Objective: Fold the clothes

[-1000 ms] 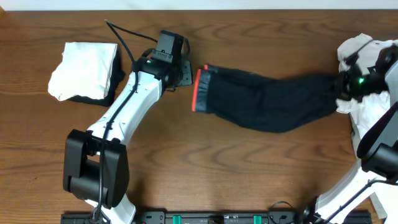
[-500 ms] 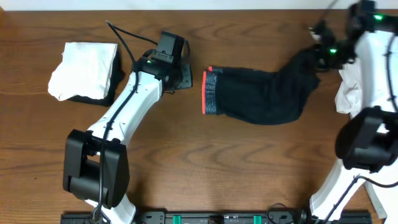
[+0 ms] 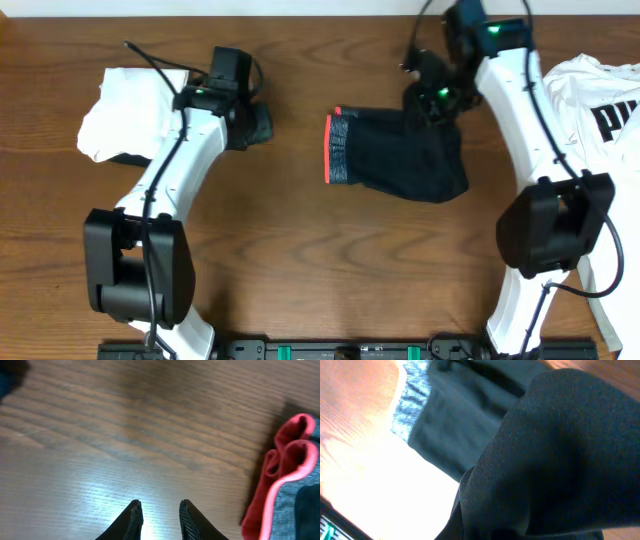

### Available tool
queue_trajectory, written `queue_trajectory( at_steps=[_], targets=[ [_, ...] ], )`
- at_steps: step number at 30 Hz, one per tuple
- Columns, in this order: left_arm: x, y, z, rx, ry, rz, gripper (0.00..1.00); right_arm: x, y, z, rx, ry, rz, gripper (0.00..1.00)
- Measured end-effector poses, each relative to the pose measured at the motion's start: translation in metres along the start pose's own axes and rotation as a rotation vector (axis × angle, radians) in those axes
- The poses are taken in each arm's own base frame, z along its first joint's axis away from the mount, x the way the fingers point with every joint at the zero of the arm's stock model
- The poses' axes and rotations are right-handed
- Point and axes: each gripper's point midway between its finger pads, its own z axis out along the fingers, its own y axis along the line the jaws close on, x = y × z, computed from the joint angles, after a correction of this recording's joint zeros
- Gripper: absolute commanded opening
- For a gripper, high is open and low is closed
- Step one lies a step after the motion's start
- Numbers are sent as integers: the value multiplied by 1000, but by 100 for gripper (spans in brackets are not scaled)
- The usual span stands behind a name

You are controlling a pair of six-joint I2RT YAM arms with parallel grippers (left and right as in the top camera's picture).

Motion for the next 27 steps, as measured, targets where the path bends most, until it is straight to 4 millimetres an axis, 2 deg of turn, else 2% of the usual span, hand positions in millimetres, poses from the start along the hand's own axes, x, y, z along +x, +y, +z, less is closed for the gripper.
queue_trajectory(
  at_steps=[5,8,17,19,22,27],
  targets=[
    [4,4,0,-10,18,5,27,-10,19,11,7,-6,-56,1],
    [4,4,0,-10,20,8,27,-11,28,25,1,21,-68,1],
    [6,5,0,-13,28,8,28,-9,48,89,-23,130,-103,1],
    [6,5,0,-13,28,10,27,-11,53,101,-24,134,-112,4],
    [8,6,0,-16,35,9,27,-14,60,116,-25,136,-113,17],
    [9,6,0,-18,40,9,28,-19,73,130,-33,130,-120,22]
  ],
)
